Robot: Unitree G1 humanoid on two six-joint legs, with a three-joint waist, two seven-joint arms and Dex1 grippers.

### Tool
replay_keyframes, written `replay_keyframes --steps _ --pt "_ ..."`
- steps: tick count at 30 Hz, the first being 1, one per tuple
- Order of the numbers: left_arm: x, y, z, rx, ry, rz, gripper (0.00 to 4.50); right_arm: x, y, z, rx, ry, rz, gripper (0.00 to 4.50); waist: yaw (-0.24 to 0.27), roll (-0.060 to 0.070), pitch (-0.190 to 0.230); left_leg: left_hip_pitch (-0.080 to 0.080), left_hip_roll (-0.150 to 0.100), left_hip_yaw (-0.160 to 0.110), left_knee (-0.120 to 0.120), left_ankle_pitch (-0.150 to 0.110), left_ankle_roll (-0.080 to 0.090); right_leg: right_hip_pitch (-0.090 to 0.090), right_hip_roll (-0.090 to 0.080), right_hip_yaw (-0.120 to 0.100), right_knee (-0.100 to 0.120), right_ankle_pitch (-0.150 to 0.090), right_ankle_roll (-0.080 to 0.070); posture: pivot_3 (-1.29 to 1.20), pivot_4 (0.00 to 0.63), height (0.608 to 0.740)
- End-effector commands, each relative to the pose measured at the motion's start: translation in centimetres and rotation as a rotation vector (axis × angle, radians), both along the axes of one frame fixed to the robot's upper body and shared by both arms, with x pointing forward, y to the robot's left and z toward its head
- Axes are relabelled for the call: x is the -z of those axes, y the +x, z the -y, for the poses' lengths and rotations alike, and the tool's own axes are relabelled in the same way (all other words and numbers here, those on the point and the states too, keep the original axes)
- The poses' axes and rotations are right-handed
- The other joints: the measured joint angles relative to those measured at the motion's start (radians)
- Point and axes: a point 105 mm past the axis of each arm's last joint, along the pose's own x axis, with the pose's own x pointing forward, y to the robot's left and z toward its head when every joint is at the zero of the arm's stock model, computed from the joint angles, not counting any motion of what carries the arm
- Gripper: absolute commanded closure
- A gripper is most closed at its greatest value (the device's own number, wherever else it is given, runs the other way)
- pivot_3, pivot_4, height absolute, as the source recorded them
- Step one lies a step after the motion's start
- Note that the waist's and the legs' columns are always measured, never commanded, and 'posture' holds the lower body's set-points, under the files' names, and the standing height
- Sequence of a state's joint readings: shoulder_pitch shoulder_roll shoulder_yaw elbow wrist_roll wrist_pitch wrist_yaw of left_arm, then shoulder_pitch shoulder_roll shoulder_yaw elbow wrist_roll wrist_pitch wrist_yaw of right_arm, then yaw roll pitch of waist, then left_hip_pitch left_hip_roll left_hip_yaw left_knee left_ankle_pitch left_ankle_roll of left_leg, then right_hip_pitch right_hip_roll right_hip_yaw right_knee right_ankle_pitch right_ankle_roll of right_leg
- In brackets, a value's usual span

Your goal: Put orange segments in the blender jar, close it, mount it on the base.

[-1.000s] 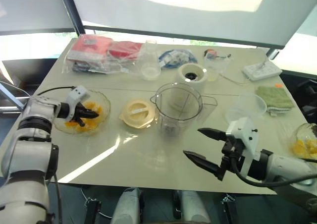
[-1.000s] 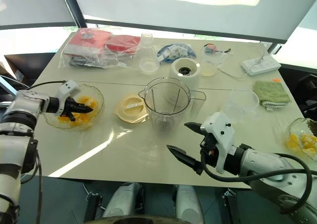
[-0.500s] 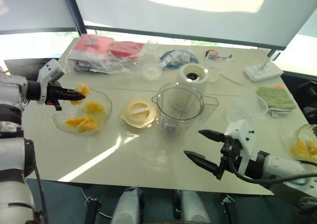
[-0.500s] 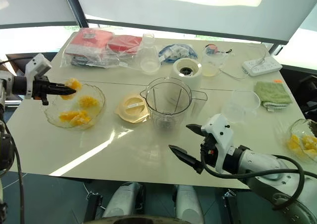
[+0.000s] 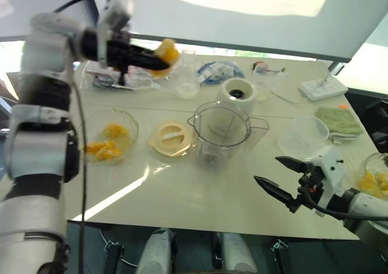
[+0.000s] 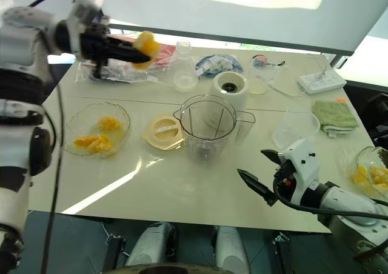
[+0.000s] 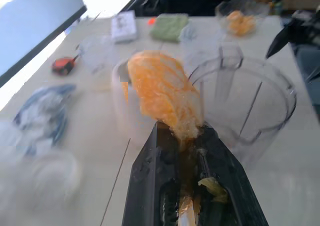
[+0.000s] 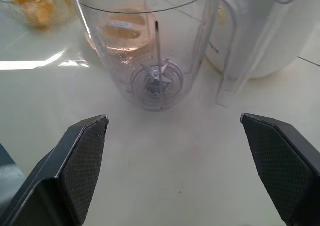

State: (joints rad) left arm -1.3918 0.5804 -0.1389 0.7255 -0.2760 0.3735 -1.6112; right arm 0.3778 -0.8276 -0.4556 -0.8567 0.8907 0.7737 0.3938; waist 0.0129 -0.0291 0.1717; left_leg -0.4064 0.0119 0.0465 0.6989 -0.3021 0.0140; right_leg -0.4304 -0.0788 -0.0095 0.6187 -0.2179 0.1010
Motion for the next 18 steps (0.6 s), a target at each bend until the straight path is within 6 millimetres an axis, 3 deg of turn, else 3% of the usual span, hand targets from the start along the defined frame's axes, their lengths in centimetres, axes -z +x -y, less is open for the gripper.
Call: replay_keyframes --steps 1,4,8,12,17,18 --pt "-1.5 -1.5 3.4 0.15 -0.057 -0.004 4.17 -1.3 -0.4 0.1 0.031 0.001 0.078 0.0 -0.003 0.0 0.0 0.0 0.0 0.0 0.0 0.0 0.001 0.0 0.001 0.0 0.0 0.0 0.0 0.0 0.15 0.74" --pt "1.0 -2.1 6.1 0.247 -0.011 -0.052 4.17 -1.4 -1.0 -0.4 0.049 0.014 0.091 0.0 -0.006 0.003 -0.001 0.002 0.0 0.0 0.0 -0.001 0.002 0.0 0.002 0.002 0.001 0.0 0.0 0.0 0.15 0.74" --pt "4.3 -1.8 7.6 0.276 0.044 -0.125 4.17 -1.6 -1.3 -0.6 0.079 0.019 0.105 0.0 -0.005 0.003 0.0 0.003 0.001 0.0 0.0 -0.001 0.002 0.0 0.003 0.002 0.003 -0.002 -0.003 0.0 0.15 0.74" --pt "8.0 -1.1 7.9 0.263 0.146 -0.141 4.17 -1.6 -1.5 -0.6 0.101 0.018 0.112 0.0 -0.002 0.003 0.0 0.003 0.001 0.0 0.0 -0.001 0.002 0.0 0.003 0.003 0.003 -0.002 -0.004 0.0 0.15 0.74" --pt "10.5 -0.9 8.1 0.27 0.223 -0.126 4.17 -1.4 -1.4 -0.4 0.121 0.012 0.111 0.0 0.001 0.003 0.0 0.002 0.001 0.0 0.0 -0.001 0.002 0.0 0.003 0.003 0.0 -0.002 -0.004 0.0 0.15 0.74" --pt "10.7 -0.9 8.2 0.272 0.226 -0.12 3.65 -1.3 -1.4 -0.3 0.123 0.009 0.109 0.0 0.002 0.003 0.0 0.001 0.001 0.0 0.0 -0.001 0.002 0.0 0.003 0.003 0.0 -0.002 -0.004 0.0 0.15 0.74"
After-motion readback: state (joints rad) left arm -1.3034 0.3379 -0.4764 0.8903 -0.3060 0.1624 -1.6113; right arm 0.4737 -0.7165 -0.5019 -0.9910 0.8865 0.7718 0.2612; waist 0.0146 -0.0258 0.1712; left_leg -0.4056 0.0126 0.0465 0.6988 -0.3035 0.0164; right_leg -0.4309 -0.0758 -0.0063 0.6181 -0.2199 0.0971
